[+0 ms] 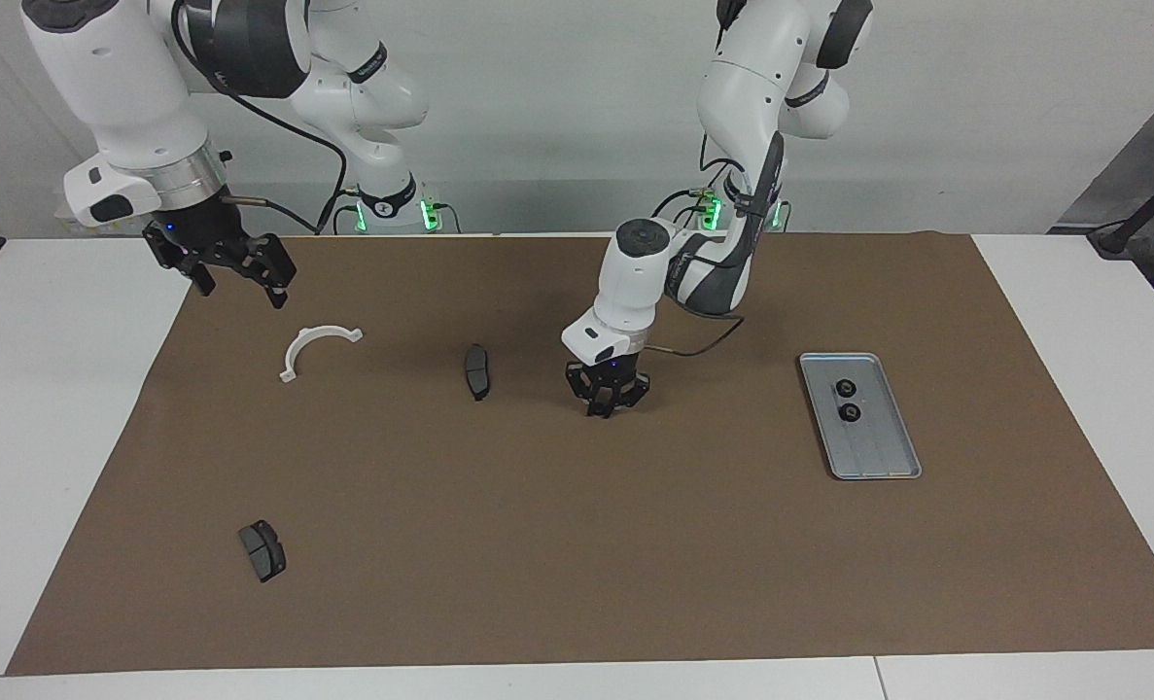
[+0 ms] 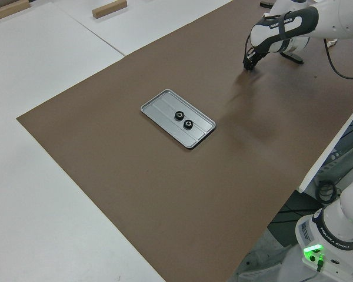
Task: Pick bearing gear from pile to tray
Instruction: 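Lower the third bearing into the tray and open the left gripper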
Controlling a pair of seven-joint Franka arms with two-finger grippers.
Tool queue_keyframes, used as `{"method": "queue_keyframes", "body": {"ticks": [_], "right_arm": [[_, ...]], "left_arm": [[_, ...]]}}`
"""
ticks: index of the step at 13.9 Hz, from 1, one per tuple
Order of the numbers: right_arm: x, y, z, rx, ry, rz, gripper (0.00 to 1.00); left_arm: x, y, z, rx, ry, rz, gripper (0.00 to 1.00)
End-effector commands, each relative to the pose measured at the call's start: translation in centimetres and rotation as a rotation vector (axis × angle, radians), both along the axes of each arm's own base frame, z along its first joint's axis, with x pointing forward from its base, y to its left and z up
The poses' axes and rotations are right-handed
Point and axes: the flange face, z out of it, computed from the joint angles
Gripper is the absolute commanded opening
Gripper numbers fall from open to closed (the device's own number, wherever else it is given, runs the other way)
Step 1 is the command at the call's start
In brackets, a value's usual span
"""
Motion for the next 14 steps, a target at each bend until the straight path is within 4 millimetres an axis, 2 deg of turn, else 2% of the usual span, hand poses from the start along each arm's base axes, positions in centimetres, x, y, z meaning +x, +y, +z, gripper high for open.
{"method": "queue_keyframes", "body": {"ticks": [1, 3, 4, 5, 7, 8, 9, 12, 14], "right_arm": [[-0.9, 0.6, 0.0, 0.019, 0.008, 0.024, 1.0], [-0.9, 2.0, 0.2, 0.02, -0.003, 0.037, 1.0], [-0.9, 2.2, 0.2, 0.021, -0.005, 0.04, 1.0], [-0.9, 2.1, 0.1, 0.021, -0.003, 0.049, 1.0], [-0.9, 2.1, 0.2, 0.02, -0.004, 0.063, 1.0], [-0.9, 2.1, 0.2, 0.02, -0.004, 0.063, 1.0], [-0.9, 2.2, 0.2, 0.02, -0.004, 0.059, 1.0], [-0.9, 1.8, 0.2, 0.02, -0.003, 0.052, 1.0], [-0.9, 1.8, 0.2, 0.02, -0.003, 0.052, 1.0]], "left_arm": [[-1.3, -0.2, -1.0, 0.032, 0.033, -0.007, 0.05], [-0.1, 0.3, -0.2, 0.033, 0.039, 0.017, 0.02], [1.3, 0.7, 1.1, 0.04, 0.043, 0.035, 0.02], [3.6, 2.5, 2.5, 0.048, 0.051, 0.078, 0.02], [8.1, 8.5, 5.5, 0.046, 0.047, 0.181, 0.02], [10.1, 12.6, 7.5, 0.037, 0.027, 0.242, 0.02], [11.1, 15.7, 9.0, 0.035, 0.011, 0.274, 0.02], [12.9, 24.9, 10.0, 0.065, 0.056, 0.335, 0.05], [12.9, 31.0, 9.3, 0.107, 0.094, 0.267, 0.05]]}}
